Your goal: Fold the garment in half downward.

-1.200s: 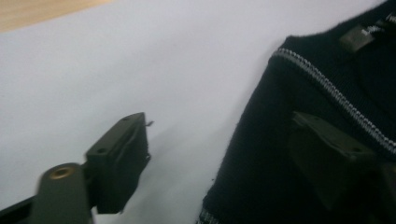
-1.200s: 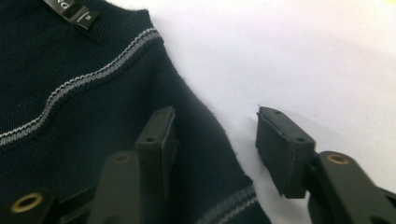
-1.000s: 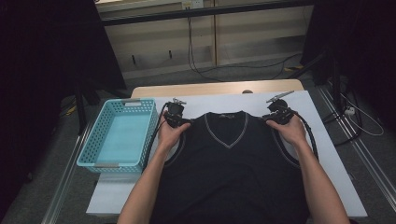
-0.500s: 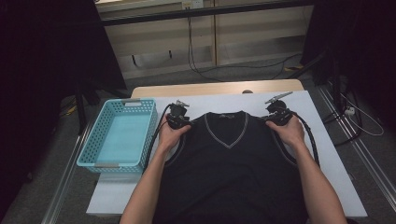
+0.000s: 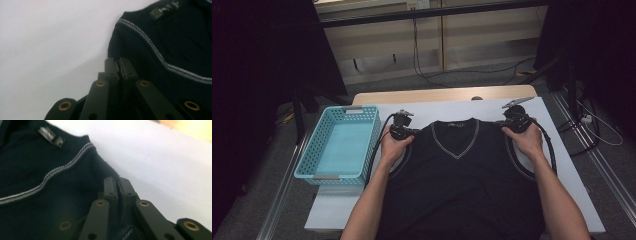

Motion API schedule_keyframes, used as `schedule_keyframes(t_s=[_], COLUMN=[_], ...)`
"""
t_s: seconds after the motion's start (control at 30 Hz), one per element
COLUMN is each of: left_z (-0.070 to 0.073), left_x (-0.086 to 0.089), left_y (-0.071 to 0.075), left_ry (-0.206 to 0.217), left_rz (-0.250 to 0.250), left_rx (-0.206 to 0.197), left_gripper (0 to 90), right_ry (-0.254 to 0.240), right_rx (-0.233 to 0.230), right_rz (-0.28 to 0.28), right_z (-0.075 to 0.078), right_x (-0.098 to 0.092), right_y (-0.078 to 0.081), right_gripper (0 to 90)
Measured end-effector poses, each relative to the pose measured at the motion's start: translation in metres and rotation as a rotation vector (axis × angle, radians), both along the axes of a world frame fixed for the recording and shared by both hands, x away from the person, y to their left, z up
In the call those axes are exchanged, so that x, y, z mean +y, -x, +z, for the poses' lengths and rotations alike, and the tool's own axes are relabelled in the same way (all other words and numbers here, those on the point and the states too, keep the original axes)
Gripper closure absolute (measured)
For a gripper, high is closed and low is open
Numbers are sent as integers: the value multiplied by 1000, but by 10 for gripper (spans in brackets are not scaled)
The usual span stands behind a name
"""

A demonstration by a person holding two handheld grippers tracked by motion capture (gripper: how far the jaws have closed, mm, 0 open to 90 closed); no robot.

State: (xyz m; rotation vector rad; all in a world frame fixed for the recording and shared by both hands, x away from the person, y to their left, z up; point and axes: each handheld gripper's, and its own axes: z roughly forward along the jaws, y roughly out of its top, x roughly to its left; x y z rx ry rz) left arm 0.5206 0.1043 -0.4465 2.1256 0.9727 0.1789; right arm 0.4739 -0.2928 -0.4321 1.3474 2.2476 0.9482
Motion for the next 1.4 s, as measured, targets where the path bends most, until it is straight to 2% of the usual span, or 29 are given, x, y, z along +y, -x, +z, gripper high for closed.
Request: schedule_keyframes(t_s=[0.1,0.2,0.4,0.57,0.63,0.83,0.97,1.17,1.4], left_z=[11,23,44,64,71,90,102,118,128], left_x=[1,5,13,21,25,33,39,46,50], left_y=[3,7,12,12,10,7,6,4,0], left_ry=[39,27,46,70,97,118,117,118,119], left_rz=[6,-13,-10,14,31,54,65,81,96], left_rx=[-24,-53,-104,-146,-162,-192,-217,-246,-264], left_gripper=[862,863,865,867,868,869,869,870,871], right_ry=[-25,-30,-45,-54,-57,-51,-53,-57,-65], right_rx=[-28,-46,-99,-144,-159,-200,-212,-227,-247], right_rz=[4,8,12,0,-3,0,-2,-6,-7], right_z=[9,17,31,46,54,75,85,91,102], right_x=[-3,-3,-4,-6,-6,-1,3,10,16], right_y=[6,10,14,14,14,9,4,-3,-9], right_gripper=[859,859,860,861,861,861,861,861,861])
